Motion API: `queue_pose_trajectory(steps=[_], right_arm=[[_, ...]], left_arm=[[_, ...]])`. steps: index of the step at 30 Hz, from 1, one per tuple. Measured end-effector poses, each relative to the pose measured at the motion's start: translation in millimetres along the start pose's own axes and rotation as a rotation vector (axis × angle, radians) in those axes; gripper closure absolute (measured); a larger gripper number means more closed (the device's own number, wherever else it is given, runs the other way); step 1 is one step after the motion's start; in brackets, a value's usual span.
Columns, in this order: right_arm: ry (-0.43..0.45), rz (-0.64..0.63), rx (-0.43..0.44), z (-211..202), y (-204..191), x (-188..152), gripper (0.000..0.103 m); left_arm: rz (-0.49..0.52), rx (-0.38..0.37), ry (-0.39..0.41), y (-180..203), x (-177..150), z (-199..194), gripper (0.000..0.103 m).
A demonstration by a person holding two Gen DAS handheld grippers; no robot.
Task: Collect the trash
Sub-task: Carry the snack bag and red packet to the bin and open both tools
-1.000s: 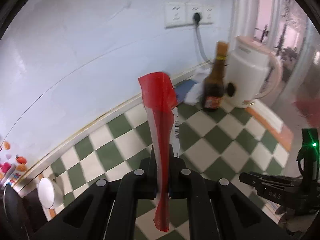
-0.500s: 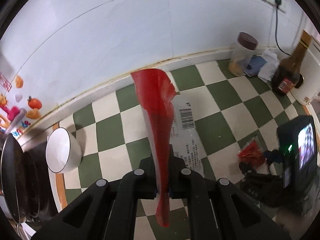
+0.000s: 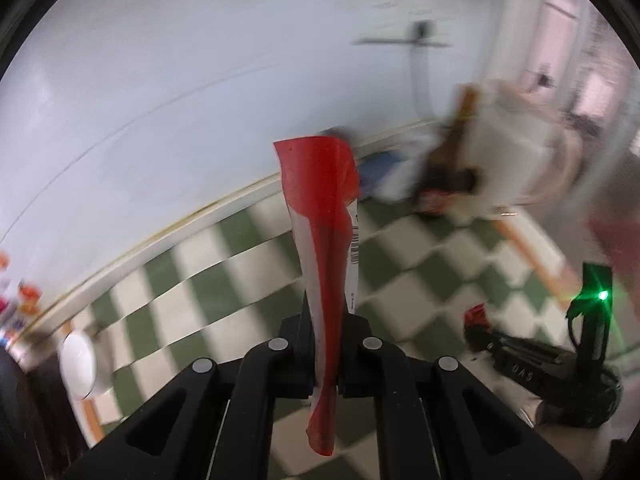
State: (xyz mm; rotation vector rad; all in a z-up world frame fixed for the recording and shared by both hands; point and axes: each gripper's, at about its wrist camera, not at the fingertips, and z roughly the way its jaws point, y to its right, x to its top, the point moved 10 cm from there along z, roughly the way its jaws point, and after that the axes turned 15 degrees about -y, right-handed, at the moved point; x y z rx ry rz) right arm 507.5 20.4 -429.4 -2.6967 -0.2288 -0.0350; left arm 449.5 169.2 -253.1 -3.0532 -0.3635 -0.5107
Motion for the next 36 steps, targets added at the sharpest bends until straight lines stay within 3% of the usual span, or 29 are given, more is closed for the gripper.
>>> queue_pose_trajectory(steps=[6, 10, 14, 18, 23, 28, 31, 34, 36], right_arm=[[0.163, 0.244, 0.018, -98, 130, -52, 0.081], [0.239, 0.484, -0.017, -146, 256, -139, 0.081], [0.242, 0.732, -0.031, -146, 365, -238, 0.081], [0.193, 0.947, 0.014, -98, 461, -329, 0.081], [0.132, 1.059, 0.043, 1, 555, -382, 0.081], [0.081, 1.082, 0.098, 122, 628, -386, 0.081], [0.049, 1.055, 0.103, 179, 653, -383, 0.081], [0.011, 1.033, 0.105, 230, 677, -381, 0.081], [-0.006, 1.032, 0.119, 250, 685, -381, 0.081]], left_arm=[[0.270, -0.183, -0.012, 174, -2, -17, 0.099], [0.478, -0.292, -0.093, 306, -49, -4, 0.098], [0.659, -0.362, -0.250, 433, -131, 46, 0.098], [0.762, -0.339, -0.406, 511, -212, 133, 0.098], [0.813, -0.247, -0.586, 555, -301, 287, 0.098], [0.809, -0.179, -0.776, 571, -382, 462, 0.098], [0.830, -0.147, -0.834, 580, -421, 536, 0.095], [0.830, -0.147, -0.869, 587, -446, 579, 0.091], [0.838, -0.124, -0.852, 593, -452, 597, 0.087]])
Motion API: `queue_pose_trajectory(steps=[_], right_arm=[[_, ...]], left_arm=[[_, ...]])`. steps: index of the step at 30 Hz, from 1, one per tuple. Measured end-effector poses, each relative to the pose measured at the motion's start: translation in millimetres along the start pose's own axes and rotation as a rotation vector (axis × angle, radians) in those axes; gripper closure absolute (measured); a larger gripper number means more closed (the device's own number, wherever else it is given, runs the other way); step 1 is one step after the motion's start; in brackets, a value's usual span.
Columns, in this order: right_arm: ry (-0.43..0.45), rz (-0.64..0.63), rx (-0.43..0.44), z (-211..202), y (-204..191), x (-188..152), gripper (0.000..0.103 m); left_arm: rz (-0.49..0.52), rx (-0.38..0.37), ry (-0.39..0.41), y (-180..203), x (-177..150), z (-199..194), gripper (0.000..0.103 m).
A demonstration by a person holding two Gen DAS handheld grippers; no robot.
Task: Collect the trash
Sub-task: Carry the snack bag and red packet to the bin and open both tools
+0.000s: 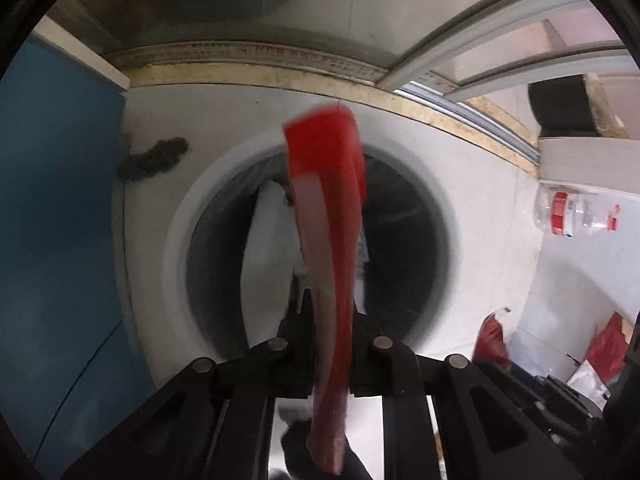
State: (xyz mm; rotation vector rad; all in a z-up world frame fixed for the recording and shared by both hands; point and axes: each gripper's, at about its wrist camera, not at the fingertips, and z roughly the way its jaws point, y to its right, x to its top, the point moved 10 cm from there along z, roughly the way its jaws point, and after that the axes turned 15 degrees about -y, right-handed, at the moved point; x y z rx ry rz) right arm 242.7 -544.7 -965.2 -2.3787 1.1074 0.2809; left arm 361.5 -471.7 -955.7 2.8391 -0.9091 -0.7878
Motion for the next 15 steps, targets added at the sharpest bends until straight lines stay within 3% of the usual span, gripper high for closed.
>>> queue_pose_trajectory(steps=[2, 3, 4, 5, 6, 8, 11, 14, 15], right_arm=[[-0.023, -0.001, -0.014, 20, 7, 5, 0.079], [-0.037, -0.003, -0.008, 26, 9, 8, 0.078], [-0.053, -0.002, -0.030, 29, 11, 7, 0.077], [-0.056, -0.005, -0.040, 31, 9, 8, 0.072], [-0.058, -0.011, -0.048, 32, 9, 9, 0.068], [-0.052, -0.016, -0.060, 28, 6, 9, 0.038], [-0.026, -0.034, -0.100, 12, -1, 1, 0.015], [0.016, -0.049, -0.164, -17, -7, -11, 0.001], [0.032, -0.054, -0.189, -28, -9, -15, 0.000]], left_arm=[[-0.005, 0.035, 0.018, -5, 5, 3, 0.053], [-0.009, 0.035, 0.035, -8, 5, 0, 0.042], [-0.013, 0.041, 0.046, -10, 5, -3, 0.023], [-0.017, 0.052, 0.070, -18, 4, -10, 0.008], [-0.020, 0.062, 0.083, -17, 1, -13, 0.002], [-0.035, 0.090, 0.099, -20, -8, -25, 0.000], [-0.043, 0.136, 0.149, -25, -25, -56, 0.000], [-0.046, 0.194, 0.210, -25, -51, -92, 0.000], [-0.046, 0.202, 0.226, -22, -60, -104, 0.000]])
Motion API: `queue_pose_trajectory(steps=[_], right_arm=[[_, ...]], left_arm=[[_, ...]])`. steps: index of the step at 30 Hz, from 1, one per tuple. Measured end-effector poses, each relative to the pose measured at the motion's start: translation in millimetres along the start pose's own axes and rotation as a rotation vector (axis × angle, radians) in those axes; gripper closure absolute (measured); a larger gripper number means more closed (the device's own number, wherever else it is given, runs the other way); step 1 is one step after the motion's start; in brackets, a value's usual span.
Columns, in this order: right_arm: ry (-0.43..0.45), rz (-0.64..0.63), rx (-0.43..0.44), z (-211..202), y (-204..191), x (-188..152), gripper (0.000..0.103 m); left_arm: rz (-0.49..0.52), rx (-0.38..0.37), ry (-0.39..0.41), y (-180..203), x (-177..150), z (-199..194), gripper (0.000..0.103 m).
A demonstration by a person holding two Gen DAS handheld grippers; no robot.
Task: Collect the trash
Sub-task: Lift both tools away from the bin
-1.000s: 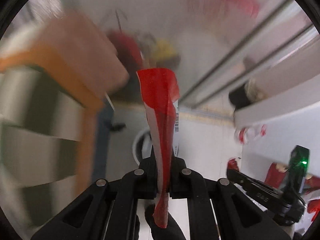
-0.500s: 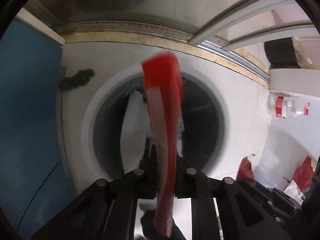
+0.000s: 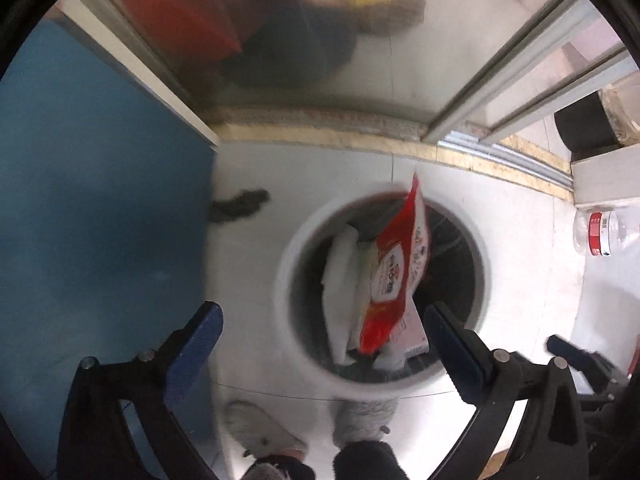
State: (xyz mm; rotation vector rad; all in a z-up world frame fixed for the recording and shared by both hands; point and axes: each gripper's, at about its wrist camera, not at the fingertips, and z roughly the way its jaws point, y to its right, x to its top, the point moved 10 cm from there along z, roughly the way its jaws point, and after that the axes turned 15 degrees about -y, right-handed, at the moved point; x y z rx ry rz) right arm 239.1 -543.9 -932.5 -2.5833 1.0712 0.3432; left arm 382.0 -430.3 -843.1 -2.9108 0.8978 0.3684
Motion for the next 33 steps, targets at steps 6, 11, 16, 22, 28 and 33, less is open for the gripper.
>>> queue_pose_trajectory(steps=[6, 11, 16, 22, 28, 33], right_arm=[[0.089, -0.005, -0.105, -83, -5, -45, 0.000], [0.193, -0.014, -0.150, -179, -21, -106, 0.000], [0.311, -0.031, -0.181, -275, -40, -175, 0.000], [0.425, -0.030, -0.173, -366, -65, -259, 0.000], [0.502, -0.025, -0.108, -441, -90, -354, 0.000], [0.557, -0.048, -0.068, -484, -110, -430, 0.000]], left_arm=[[-0.026, 0.045, 0.092, -8, -52, -106, 0.000], [-0.017, 0.042, 0.165, -6, -105, -196, 0.000], [-0.008, 0.014, 0.250, 1, -164, -285, 0.000], [0.047, -0.017, 0.330, 3, -230, -358, 0.000], [0.105, -0.074, 0.396, -3, -300, -421, 0.000], [0.144, -0.124, 0.474, -9, -355, -473, 0.000]])
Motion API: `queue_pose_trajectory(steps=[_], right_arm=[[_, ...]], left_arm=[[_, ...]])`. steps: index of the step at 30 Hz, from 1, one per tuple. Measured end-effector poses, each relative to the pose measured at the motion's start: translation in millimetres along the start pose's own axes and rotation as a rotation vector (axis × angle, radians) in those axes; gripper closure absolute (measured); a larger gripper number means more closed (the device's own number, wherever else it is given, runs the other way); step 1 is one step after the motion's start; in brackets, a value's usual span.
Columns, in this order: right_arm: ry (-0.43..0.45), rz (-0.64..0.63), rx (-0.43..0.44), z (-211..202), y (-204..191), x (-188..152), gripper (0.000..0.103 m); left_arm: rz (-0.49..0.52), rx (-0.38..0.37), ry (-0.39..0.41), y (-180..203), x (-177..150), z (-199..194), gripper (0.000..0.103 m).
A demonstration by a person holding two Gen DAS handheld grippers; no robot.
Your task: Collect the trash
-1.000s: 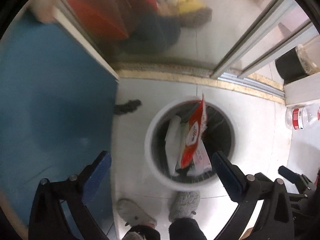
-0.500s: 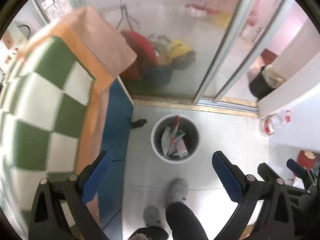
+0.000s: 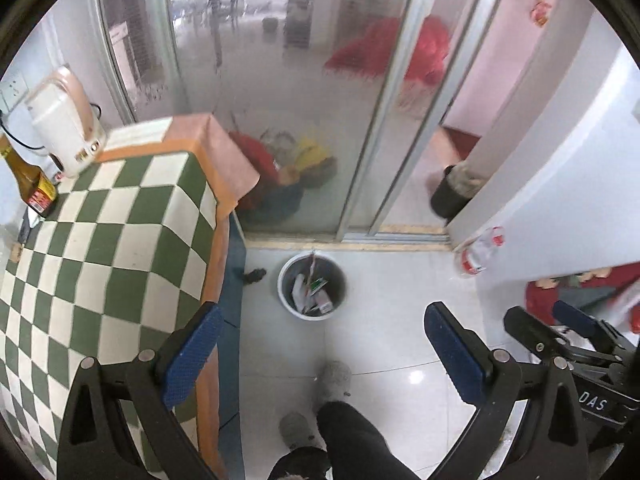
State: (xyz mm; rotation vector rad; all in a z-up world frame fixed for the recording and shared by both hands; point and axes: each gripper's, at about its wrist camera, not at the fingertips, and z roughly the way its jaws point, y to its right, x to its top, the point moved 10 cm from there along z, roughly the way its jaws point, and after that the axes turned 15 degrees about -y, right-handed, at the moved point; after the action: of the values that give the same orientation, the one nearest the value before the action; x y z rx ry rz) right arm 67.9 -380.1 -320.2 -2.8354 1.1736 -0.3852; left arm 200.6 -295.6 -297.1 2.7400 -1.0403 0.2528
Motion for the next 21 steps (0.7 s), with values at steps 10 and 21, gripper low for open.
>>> queue_pose_trajectory(steps=[10, 21], right_arm=[[0.086, -0.044, 0.064, -120, -19, -55, 0.000], [0.077, -0.123, 0.137, -165, -29, -65, 0.000]], left_arm=[[0.024, -0.063, 0.092, 12, -44, -99, 0.000], [-0.006, -0.123, 0.112, 22, -67, -138, 0.000]])
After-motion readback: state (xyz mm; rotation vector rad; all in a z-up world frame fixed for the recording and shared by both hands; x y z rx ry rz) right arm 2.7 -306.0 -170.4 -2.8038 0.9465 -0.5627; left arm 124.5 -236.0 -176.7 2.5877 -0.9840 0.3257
